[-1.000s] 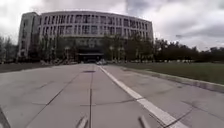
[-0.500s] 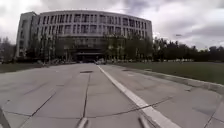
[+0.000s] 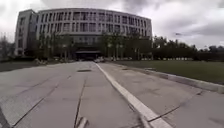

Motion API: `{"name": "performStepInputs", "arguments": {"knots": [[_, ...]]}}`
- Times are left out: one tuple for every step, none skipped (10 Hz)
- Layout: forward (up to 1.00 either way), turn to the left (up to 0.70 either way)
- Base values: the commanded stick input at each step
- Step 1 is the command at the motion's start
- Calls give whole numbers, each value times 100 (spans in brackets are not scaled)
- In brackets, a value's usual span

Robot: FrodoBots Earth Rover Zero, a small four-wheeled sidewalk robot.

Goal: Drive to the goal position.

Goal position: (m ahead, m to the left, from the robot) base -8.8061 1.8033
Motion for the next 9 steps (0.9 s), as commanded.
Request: {"name": "performStepInputs", "arguments": {"knots": [[70, 1], [70, 1], [70, 1], [70, 1], [70, 1], [70, 1], [70, 3], [70, 17], [70, 36]]}}
